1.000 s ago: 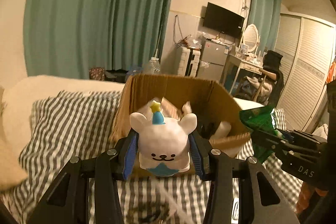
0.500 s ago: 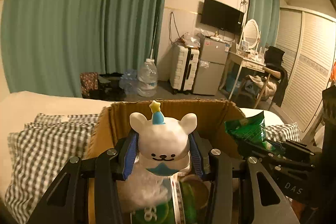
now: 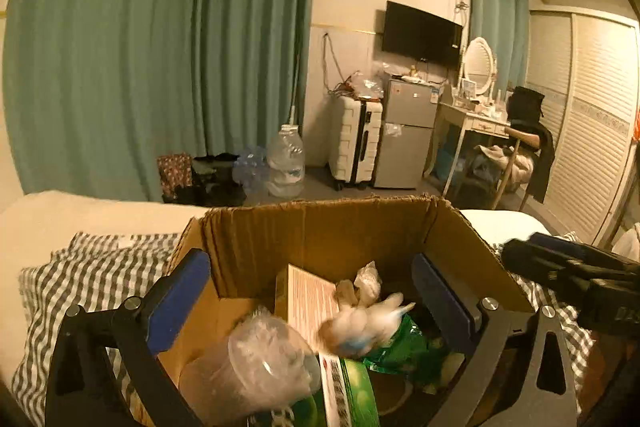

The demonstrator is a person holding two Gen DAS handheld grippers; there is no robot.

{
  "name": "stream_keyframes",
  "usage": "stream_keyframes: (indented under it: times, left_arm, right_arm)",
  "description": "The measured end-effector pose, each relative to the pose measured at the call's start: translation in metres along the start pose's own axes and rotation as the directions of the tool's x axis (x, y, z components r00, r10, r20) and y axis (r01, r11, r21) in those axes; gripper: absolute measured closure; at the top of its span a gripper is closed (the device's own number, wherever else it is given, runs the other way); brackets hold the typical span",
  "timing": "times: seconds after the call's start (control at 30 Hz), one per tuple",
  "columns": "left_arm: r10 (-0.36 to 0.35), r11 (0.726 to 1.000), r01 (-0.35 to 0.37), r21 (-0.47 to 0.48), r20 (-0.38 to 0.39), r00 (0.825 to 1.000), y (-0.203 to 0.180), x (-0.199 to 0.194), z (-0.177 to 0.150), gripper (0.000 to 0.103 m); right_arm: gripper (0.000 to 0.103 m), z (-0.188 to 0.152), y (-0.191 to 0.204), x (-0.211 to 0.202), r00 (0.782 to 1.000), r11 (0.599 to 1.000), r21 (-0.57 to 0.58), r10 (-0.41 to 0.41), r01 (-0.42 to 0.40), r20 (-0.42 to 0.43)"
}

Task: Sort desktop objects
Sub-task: 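Open both grippers to drop the figurine and packet into the box, then lower both grippers toward the blue tissue pack and foil blister pack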

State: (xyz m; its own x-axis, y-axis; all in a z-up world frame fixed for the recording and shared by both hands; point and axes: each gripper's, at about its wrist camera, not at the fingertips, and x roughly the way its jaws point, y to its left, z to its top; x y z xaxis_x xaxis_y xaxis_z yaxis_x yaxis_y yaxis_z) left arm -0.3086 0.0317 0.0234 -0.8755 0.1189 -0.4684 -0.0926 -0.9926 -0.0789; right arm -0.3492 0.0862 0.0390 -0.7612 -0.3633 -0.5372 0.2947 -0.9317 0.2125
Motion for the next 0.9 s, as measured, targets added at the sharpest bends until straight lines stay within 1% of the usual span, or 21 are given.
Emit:
stream_keyframes:
  times: [0.1,0.27,0.37,0.47,0.57,0.7,0.77,0.83,0.9]
  left_arm:
    - [0.014,0.999,-0.014,-0.037,0.0,1.0,-0.001,-0.02,-0.004,0.0]
    - [0.023,0.995,-0.026,-0.094,-0.04,0.999,-0.003,-0.06,-0.02,0.0]
    - [0.039,0.994,-0.044,-0.102,-0.05,0.998,0.002,-0.081,-0.031,0.0]
    - [0.051,0.994,-0.057,-0.095,-0.066,0.997,0.001,-0.102,-0.045,0.0]
    - [0.073,0.994,-0.08,-0.073,-0.087,0.994,0.001,-0.123,-0.066,0.0]
    - [0.131,0.99,-0.136,-0.038,-0.12,0.984,0.008,-0.147,-0.105,0.0]
    - [0.145,0.988,-0.15,-0.033,-0.131,0.981,0.013,-0.156,-0.123,0.0]
    - [0.174,0.983,-0.18,-0.028,-0.148,0.974,0.018,-0.161,-0.144,0.0]
    - [0.187,0.98,-0.196,-0.033,-0.178,0.966,0.022,-0.163,-0.165,0.0]
  right_arm:
    - [0.023,-0.013,-0.008,-0.025,0.999,0.999,0.025,-0.037,0.037,-0.006]
    - [0.023,-0.045,-0.016,-0.066,0.997,0.995,0.062,-0.07,0.072,-0.032]
    - [0.023,-0.063,-0.014,-0.082,0.996,0.994,0.083,-0.066,0.07,-0.053]
    - [0.023,-0.082,-0.008,-0.099,0.994,0.993,0.08,-0.079,0.085,-0.077]
    - [0.023,-0.1,0.002,-0.113,0.991,0.993,0.063,-0.093,0.099,-0.095]
    - [0.023,-0.128,0.008,-0.133,0.987,0.992,0.041,-0.111,0.116,-0.113]
    - [0.023,-0.141,0.012,-0.134,0.985,0.992,0.04,-0.11,0.117,-0.13]
    - [0.023,-0.153,0.019,-0.131,0.983,0.993,0.024,-0.109,0.114,-0.147]
    - [0.023,-0.168,0.027,-0.126,0.979,0.993,0.015,-0.111,0.115,-0.171]
